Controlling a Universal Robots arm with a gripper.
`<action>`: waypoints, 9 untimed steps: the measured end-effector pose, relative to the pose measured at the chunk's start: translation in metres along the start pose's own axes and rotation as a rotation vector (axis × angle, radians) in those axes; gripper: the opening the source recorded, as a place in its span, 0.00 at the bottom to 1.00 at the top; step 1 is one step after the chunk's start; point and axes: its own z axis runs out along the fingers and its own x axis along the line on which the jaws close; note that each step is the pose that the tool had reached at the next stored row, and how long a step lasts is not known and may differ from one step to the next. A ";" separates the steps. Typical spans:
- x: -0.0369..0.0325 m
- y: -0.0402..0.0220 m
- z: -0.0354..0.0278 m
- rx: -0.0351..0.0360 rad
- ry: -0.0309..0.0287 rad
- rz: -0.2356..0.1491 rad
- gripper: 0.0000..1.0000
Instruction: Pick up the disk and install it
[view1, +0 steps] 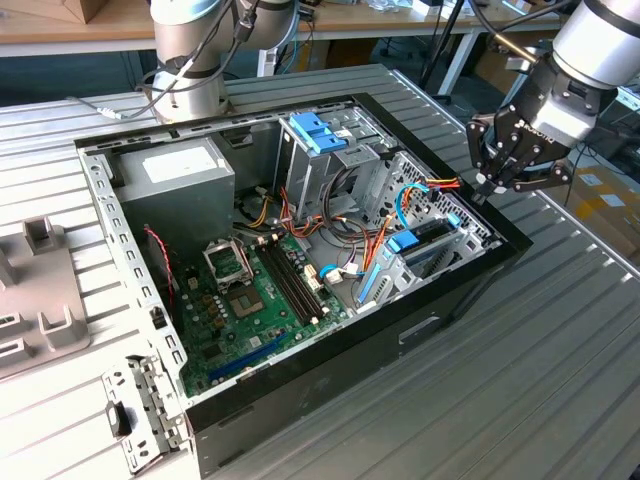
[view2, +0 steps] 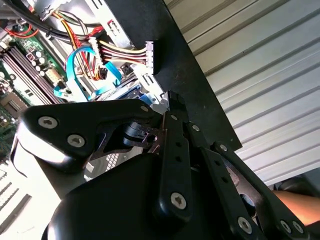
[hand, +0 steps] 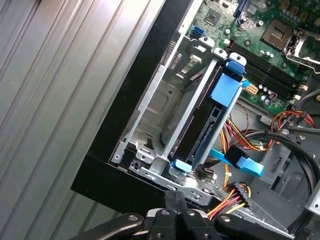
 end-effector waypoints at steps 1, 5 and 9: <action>0.0000 0.0000 0.0000 -0.0005 -0.0005 -0.010 0.11; 0.0000 0.0000 0.0000 -0.0030 -0.0023 -0.051 0.11; 0.0000 0.0000 0.0000 -0.0059 -0.0045 -0.100 0.11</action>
